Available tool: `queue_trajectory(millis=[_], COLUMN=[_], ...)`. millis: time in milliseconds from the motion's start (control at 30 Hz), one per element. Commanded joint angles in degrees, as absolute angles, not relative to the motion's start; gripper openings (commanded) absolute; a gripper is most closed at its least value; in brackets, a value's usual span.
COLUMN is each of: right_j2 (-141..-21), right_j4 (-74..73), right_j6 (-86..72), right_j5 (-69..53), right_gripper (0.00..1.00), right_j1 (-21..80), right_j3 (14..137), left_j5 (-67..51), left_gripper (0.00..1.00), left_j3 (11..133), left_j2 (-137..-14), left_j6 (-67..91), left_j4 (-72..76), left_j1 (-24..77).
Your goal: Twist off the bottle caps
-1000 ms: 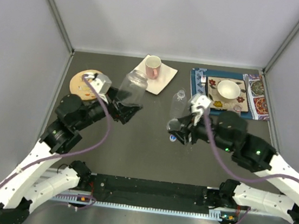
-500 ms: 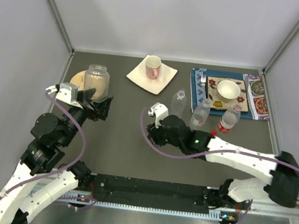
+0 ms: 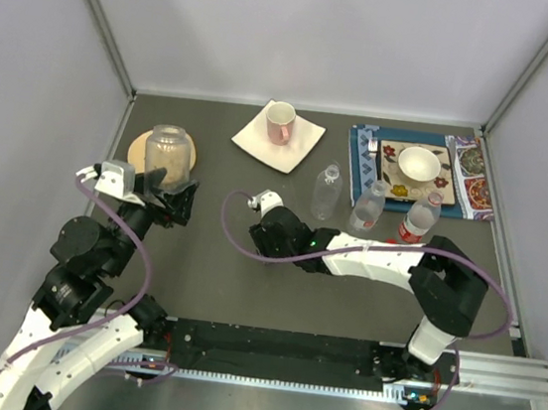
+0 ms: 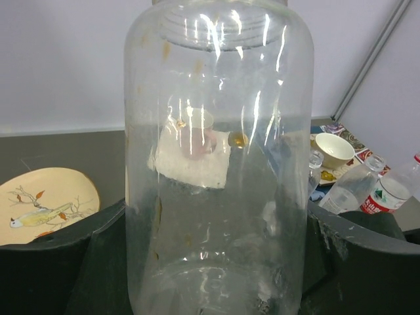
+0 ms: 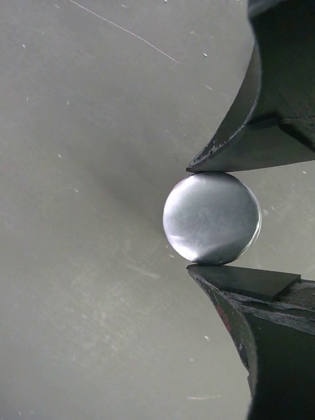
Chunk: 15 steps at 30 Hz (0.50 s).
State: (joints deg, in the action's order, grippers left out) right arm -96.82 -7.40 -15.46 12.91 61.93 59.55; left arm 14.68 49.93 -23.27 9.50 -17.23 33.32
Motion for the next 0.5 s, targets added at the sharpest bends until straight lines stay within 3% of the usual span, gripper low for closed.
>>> queue_trajectory(millis=[0,467], right_j2=[-99.84,-107.05], right_j4=[-4.74,-7.82], right_j6=[-18.19,-20.12], right_j5=[13.27,14.86], right_gripper=[0.00,0.02], right_j1=[59.94,58.71], right_j3=[63.19,66.97], left_j5=[15.29,14.94], left_gripper=[0.53,0.53], left_j3=[49.05,48.08], left_j2=[-22.85,-22.85], left_j6=[9.40,9.67], left_j4=[-15.56,-15.21], left_j1=[33.05,32.96])
